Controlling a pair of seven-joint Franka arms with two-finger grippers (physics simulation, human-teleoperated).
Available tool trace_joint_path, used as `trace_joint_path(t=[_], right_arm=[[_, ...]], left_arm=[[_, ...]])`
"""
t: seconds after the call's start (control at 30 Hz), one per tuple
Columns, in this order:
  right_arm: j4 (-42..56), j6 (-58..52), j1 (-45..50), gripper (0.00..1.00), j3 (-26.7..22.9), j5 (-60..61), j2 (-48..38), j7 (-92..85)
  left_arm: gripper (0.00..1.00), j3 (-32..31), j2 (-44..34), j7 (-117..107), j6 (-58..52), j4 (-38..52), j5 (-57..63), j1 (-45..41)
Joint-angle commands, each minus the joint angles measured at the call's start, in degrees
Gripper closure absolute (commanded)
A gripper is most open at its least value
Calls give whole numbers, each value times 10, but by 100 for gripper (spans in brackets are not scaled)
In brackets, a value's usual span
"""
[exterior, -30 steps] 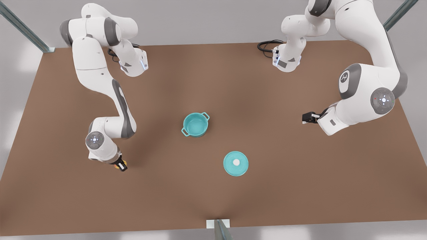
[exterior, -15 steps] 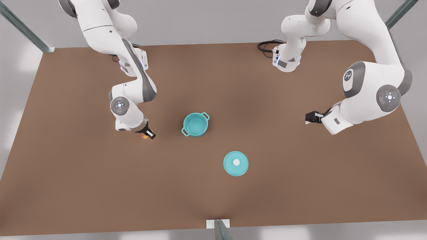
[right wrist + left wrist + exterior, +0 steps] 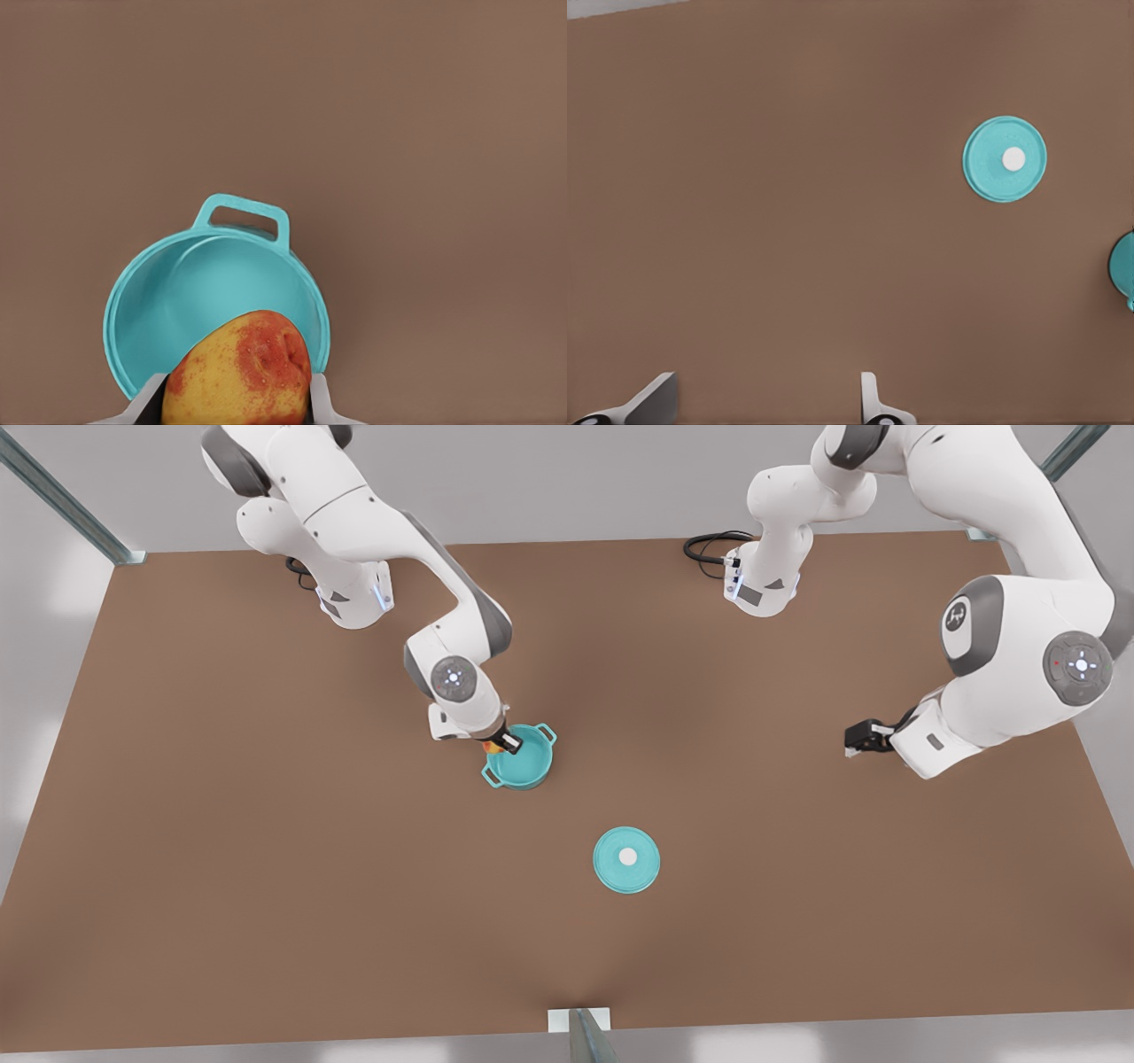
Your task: Open the pot lid and put the potato into the pot
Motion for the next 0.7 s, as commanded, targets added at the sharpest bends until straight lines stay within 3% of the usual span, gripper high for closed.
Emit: trace_joint_path(t=[0.0, 0.37, 0.4, 0.53, 0.57, 0.63, 0.67], right_arm=[[6, 9, 0, 44, 0, 0, 18, 127], [49, 18, 30, 44, 0, 0, 76, 153], [49, 18, 30, 0, 0, -1, 76, 150], [49, 17, 29, 0, -6, -1, 65, 148], [48, 9, 26, 0, -20, -5, 48, 143], [42, -83, -1, 0, -145, -9, -28, -93], [46, -114, -44, 0, -179, -9, -52, -227]], left_arm=[[0, -4, -1, 0, -13, 2, 4, -2], [0, -7, 11, -69, -15, 17, 2, -6], [0, -10, 10, -58, -34, 22, 5, 0], [0, -22, 15, -51, -52, 25, 10, -12], [0, -20, 17, -55, -52, 25, 7, -9], [0, -17, 19, -55, -38, 29, 8, -5], [0, -18, 19, -55, -38, 30, 8, -5]])
